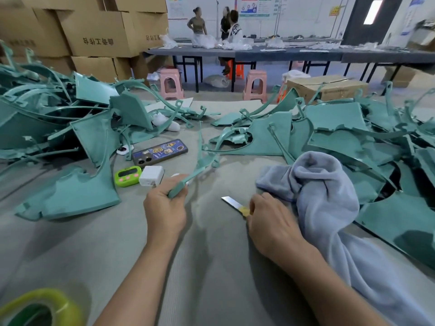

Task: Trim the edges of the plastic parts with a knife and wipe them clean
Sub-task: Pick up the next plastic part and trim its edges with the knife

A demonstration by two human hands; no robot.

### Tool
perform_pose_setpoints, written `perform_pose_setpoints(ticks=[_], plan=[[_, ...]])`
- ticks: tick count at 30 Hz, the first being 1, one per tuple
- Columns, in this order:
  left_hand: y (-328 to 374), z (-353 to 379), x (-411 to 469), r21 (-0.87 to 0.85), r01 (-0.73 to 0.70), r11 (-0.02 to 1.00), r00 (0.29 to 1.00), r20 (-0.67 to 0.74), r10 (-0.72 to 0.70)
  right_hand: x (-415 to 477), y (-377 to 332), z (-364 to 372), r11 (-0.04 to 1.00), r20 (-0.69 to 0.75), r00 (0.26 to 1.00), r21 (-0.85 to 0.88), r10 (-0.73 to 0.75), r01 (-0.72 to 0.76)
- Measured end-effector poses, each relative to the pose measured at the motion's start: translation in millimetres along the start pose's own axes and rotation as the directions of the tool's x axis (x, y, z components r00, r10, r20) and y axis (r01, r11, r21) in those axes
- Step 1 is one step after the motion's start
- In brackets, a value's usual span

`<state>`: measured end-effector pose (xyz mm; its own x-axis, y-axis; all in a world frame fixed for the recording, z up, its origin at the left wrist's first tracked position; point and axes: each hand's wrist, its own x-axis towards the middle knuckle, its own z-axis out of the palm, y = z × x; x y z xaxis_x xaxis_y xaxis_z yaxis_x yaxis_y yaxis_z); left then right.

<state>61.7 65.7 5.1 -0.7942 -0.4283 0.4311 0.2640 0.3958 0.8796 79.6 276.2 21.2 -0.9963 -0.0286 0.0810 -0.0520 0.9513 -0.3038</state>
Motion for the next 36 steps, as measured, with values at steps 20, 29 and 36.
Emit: perform_pose_setpoints(ticks=[20, 29, 36], plan=[[2, -5, -13, 0.105, -0.097, 0.99, 0.991, 0.108, 0.085, 3, 25, -8, 0.762, -0.135, 0.982, 0.647, 0.129, -0.011], [3, -6, -17, 0.134, -0.215, 0.967, 0.965, 0.179, 0.19, -12, 6, -15, 0.434, -0.115, 0.954, 0.871, -0.278, 0.231], [6, -8, -19, 0.088, -0.264, 0.96, 0.956, 0.156, 0.249, -14, 4, -15, 0.495, -0.113, 0.966, 0.841, -0.231, 0.217]])
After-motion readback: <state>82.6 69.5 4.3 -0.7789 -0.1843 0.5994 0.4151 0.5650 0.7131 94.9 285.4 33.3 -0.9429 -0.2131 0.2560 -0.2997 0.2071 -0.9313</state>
